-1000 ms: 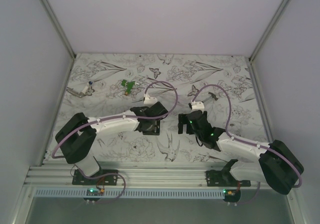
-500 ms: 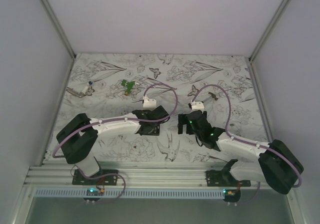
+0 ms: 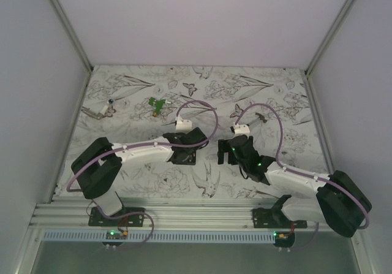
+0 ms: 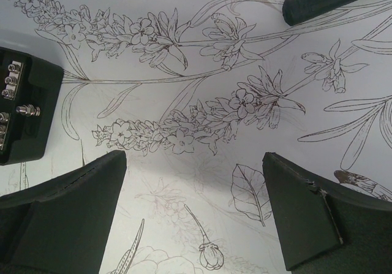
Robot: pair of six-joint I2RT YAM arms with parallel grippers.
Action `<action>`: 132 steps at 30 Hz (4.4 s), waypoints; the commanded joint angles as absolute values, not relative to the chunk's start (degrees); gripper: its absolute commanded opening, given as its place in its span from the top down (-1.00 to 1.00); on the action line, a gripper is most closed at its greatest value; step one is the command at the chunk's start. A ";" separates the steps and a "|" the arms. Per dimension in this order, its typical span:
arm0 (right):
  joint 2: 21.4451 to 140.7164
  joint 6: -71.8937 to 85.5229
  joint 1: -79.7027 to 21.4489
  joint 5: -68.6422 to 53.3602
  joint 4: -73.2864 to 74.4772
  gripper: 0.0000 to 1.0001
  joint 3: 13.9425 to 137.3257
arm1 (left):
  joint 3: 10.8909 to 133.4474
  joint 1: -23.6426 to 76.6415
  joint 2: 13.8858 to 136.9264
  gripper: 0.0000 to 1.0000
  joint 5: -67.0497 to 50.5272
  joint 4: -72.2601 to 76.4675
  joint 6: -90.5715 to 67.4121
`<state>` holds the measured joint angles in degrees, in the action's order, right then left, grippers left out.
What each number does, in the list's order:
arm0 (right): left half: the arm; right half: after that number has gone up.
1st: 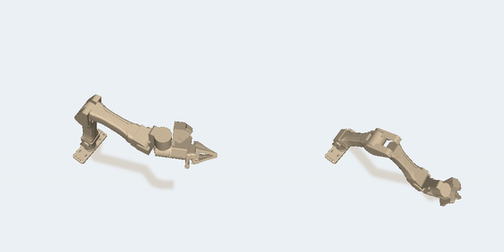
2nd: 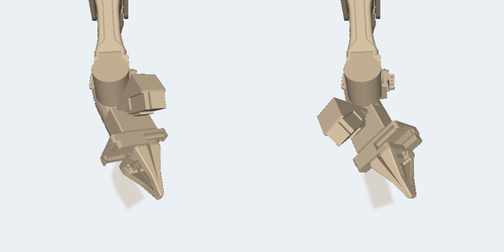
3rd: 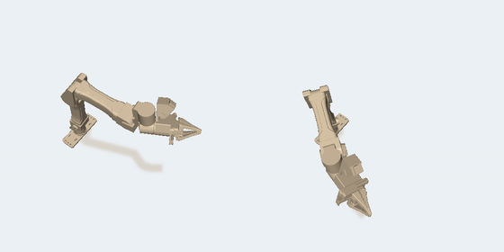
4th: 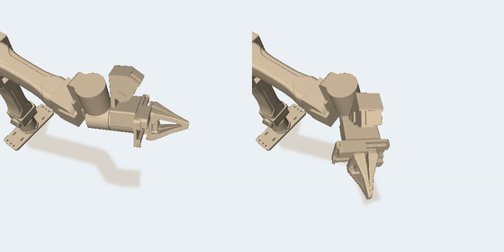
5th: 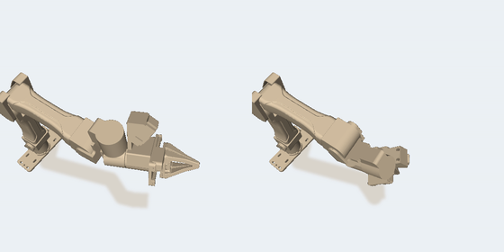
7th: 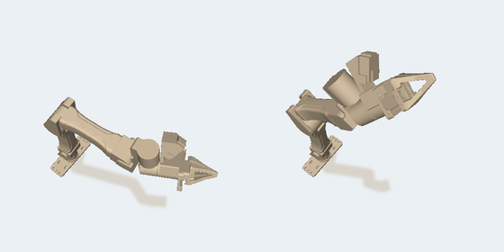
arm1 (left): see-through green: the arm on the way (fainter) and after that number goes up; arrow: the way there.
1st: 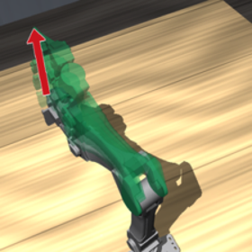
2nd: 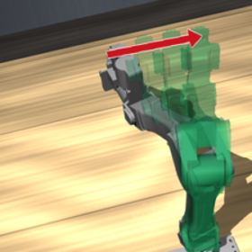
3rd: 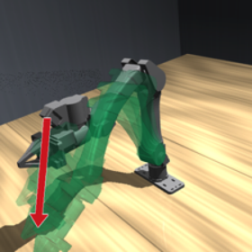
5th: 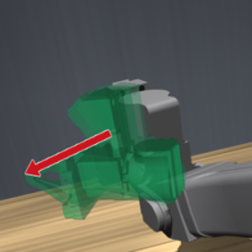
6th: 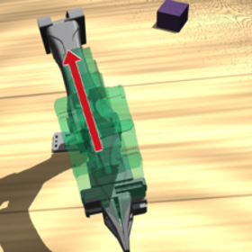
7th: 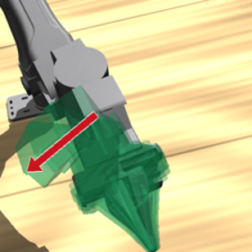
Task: Snap on the fuse box
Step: Install the fuse at the fuse box base.
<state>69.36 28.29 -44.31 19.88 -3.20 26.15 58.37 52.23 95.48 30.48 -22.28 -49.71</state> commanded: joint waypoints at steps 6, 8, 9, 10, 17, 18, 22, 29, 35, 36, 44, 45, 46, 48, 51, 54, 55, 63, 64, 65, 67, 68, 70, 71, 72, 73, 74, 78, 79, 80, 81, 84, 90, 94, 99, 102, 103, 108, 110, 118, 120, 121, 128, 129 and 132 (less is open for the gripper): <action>69.00 28.84 -43.73 20.13 -4.52 -1.00 26.08 | 56.32 52.56 93.60 0.77 25.97 -25.08 -49.06; 68.75 28.93 -43.77 20.03 -4.47 -0.99 26.09 | 56.33 52.56 92.30 0.66 26.36 -25.21 -48.98; 68.59 28.92 -43.77 20.10 -4.43 -1.00 26.04 | 56.34 52.56 91.52 0.61 26.52 -25.28 -48.84; 68.46 28.92 -43.78 20.11 -4.35 -1.00 26.01 | 56.46 52.56 90.62 0.53 26.81 -25.33 -48.56; 68.34 28.80 -43.77 20.04 -4.29 -0.99 26.02 | 56.94 51.42 85.40 0.31 26.23 -26.84 -47.02; 68.30 28.89 -43.76 20.04 -4.30 -1.00 25.97 | 56.88 50.89 85.05 0.29 25.17 -26.81 -46.90; 68.04 28.94 -43.76 20.04 -4.30 -1.00 25.74 | 57.49 48.74 85.28 0.22 20.38 -26.80 -45.88; 67.70 29.02 -43.77 20.04 -4.30 -0.99 25.53 | 59.17 46.20 88.50 0.32 13.79 -26.79 -44.02; 67.99 29.00 -43.79 20.01 -4.36 -1.00 25.79 | 59.15 45.16 89.62 0.51 13.42 -26.76 -43.56; 68.09 28.97 -43.75 20.03 -4.32 -0.99 25.83 | 59.15 44.99 89.89 0.54 13.16 -26.80 -43.47; 68.12 28.97 -43.83 20.00 -4.44 -1.00 25.93 | 59.63 44.65 91.14 0.64 12.39 -26.81 -42.89; 68.21 28.97 -43.73 20.03 -4.41 -0.99 25.93 | 59.60 44.57 91.26 0.65 12.39 -26.81 -42.81; 68.26 28.94 -43.70 20.04 -4.43 -0.99 25.93 | 59.59 44.56 91.42 0.66 12.46 -26.85 -42.80; 68.09 28.93 -43.79 20.03 -4.52 -0.99 25.87 | 59.50 44.48 91.66 0.68 12.48 -26.85 -42.81; 68.07 28.95 -43.75 19.91 -4.49 -1.00 25.92 | 59.55 44.39 92.21 0.70 12.59 -26.78 -42.81; 67.87 28.95 -43.76 19.95 -4.48 -0.99 25.93 | 59.72 44.38 92.91 0.72 12.36 -26.82 -42.78; 67.72 28.99 -43.74 19.93 -4.42 -1.00 25.84 | 59.76 44.33 93.12 0.73 12.24 -26.83 -42.72; 67.89 28.92 -43.75 19.95 -4.33 -1.00 26.00 | 59.56 44.20 94.74 0.99 12.10 -26.87 -42.87; 67.90 28.92 -43.75 19.91 -4.33 -1.00 26.01 | 59.40 44.14 94.79 1.00 11.88 -26.83 -43.05; 67.93 28.97 -43.73 19.87 -4.39 -1.00 26.02 | 59.15 44.05 94.91 1.00 11.69 -26.81 -43.23; 67.80 28.92 -43.76 19.92 -4.25 -1.00 26.02 | 58.43 43.97 94.96 1.00 11.40 -26.85 -43.68; 67.77 28.96 -43.74 19.95 -4.28 -0.99 25.95 | 57.85 43.90 94.87 1.00 11.42 -26.87 -44.01; 67.76 28.91 -43.73 19.95 -4.23 -1.00 26.01 | 56.51 43.73 94.59 1.00 11.56 -26.81 -44.76; 67.72 28.84 -43.71 19.95 -4.22 -1.00 26.01 | 55.75 43.61 94.35 1.00 11.64 -26.78 -45.12; 67.66 28.83 -43.72 19.95 -4.16 -1.00 25.94 | 55.06 43.48 94.26 1.00 11.68 -26.79 -45.51; 67.67 28.83 -43.70 19.95 -4.13 -1.00 25.86 | 54.35 43.28 94.18 1.00 11.69 -26.80 -45.79; 67.59 28.87 -43.74 19.95 -4.10 -1.00 25.92 | 53.79 43.17 94.19 1.00 11.69 -26.81 -45.99; 67.51 28.93 -43.69 19.88 -4.03 -1.00 25.94 | 51.59 42.55 94.05 1.00 11.31 -26.59 -47.04; 67.35 28.95 -43.78 19.94 -4.03 -0.99 25.93 | 51.13 42.54 93.99 1.00 11.19 -26.49 -47.29; 67.32 28.99 -43.74 19.95 -4.00 -1.00 25.85 | 50.55 42.54 94.09 1.00 11.02 -26.46 -47.44; 67.31 28.96 -43.71 19.91 -4.04 -1.00 25.82 | 50.20 42.54 94.07 1.00 10.80 -26.38 -47.52; 67.25 28.93 -43.73 19.80 -3.95 -1.00 25.93 | 49.05 42.33 93.76 1.00 10.85 -26.42 -47.61; 67.00 28.93 -43.69 19.96 -3.82 -1.00 25.92 | 45.23 41.92 90.69 1.00 9.89 -26.50 -48.47; 67.19 29.03 -43.70 19.58 -3.86 -0.99 26.10 | 44.65 41.85 89.35 1.00 9.29 -27.09 -48.32; 67.11 28.94 -43.69 19.69 -3.67 -1.00 26.34 | 46.86 41.84 90.14 1.00 9.34 -27.56 -46.36; 67.22 28.91 -43.69 19.90 -3.64 -1.00 26.41 | 49.28 41.50 92.51 1.00 9.11 -27.93 -44.81; 67.49 28.76 -43.74 19.95 -3.64 -1.00 26.53 | 50.35 41.49 93.35 1.00 9.01 -27.87 -44.36; 68.68 28.56 -43.73 19.41 -3.69 -1.00 27.30 | 53.24 41.36 97.61 1.00 8.24 -28.03 -43.05; 68.42 28.48 -43.69 19.40 -3.69 -0.99 27.26 | 52.10 41.32 97.72 1.00 7.69 -28.11 -43.42; 67.89 28.39 -43.71 19.16 -3.76 -0.99 26.89 | 43.42 41.31 94.80 1.00 7.96 -28.52 -46.49; 67.93 28.39 -43.68 19.09 -3.93 -0.99 26.85 | 42.50 41.31 94.78 1.00 8.10 -28.42 -47.00; 68.03 28.39 -43.73 19.03 -4.11 -1.00 26.81 | 43.04 41.31 95.08 1.00 8.13 -28.45 -46.91; 68.82 28.28 -43.73 18.32 -4.32 -1.00 27.09 | 51.38 38.89 99.14 1.00 6.25 -28.43 -42.30; 68.59 28.31 -43.72 18.36 -4.30 -1.00 27.08 | 52.23 38.22 100.20 1.00 5.41 -28.46 -41.81; 67.83 28.39 -43.68 18.22 -4.29 -0.99 26.66 | 52.91 37.37 103.49 1.00 4.04 -28.45 -41.31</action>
<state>68.53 28.27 -44.31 18.46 -3.18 25.30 57.32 38.98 94.08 3.57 -17.87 -44.75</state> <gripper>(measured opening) 0.998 0.013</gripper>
